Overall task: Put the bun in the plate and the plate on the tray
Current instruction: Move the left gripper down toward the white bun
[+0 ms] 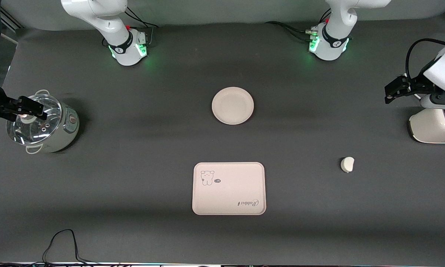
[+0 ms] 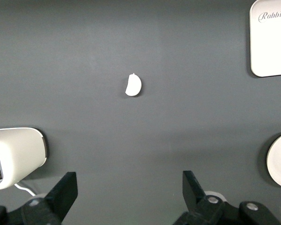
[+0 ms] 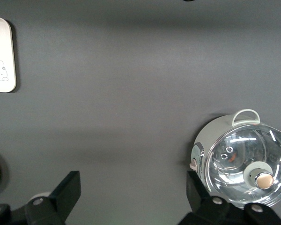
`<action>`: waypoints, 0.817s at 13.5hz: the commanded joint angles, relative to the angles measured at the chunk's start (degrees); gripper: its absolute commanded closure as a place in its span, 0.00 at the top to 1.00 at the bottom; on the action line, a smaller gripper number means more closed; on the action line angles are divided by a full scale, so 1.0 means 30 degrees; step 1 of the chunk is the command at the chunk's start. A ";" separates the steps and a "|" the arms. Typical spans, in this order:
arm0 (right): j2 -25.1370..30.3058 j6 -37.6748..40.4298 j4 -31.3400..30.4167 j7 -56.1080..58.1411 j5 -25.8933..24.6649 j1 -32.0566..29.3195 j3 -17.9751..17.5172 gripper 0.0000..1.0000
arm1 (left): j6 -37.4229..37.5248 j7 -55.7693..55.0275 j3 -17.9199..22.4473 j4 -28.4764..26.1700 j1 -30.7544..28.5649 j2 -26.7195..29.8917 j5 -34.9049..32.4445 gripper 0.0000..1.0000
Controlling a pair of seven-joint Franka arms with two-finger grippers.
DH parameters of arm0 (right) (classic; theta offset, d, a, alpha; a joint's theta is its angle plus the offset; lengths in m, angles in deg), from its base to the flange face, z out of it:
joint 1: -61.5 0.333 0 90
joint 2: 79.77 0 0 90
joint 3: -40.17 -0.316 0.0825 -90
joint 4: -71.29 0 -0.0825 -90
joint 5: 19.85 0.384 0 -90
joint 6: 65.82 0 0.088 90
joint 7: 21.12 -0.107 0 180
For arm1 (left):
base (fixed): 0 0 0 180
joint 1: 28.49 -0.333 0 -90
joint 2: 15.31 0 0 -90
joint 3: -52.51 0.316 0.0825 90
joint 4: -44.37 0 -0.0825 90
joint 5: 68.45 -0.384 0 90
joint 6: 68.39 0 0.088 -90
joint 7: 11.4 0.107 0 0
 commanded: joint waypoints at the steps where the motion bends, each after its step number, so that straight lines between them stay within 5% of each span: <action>1: 0.0250 -0.0061 -0.0212 0.0292 -0.0237 -0.0036 -0.0025 1.00 | 0.0692 -0.0292 -0.0069 0.0183 0.0221 0.0107 -0.0320 1.00; 7: 0.0191 -0.0031 -0.0212 0.0292 -0.0237 -0.0065 -0.0025 1.00 | -0.0180 -0.0116 -0.0011 0.0097 0.0135 -0.1324 -0.0466 1.00; 11: 0.0191 -0.0002 -0.0241 0.0292 -0.0208 -0.0036 -0.0025 1.00 | -0.4447 -0.0146 0.0018 -0.1685 -0.0011 -0.3637 -0.1873 1.00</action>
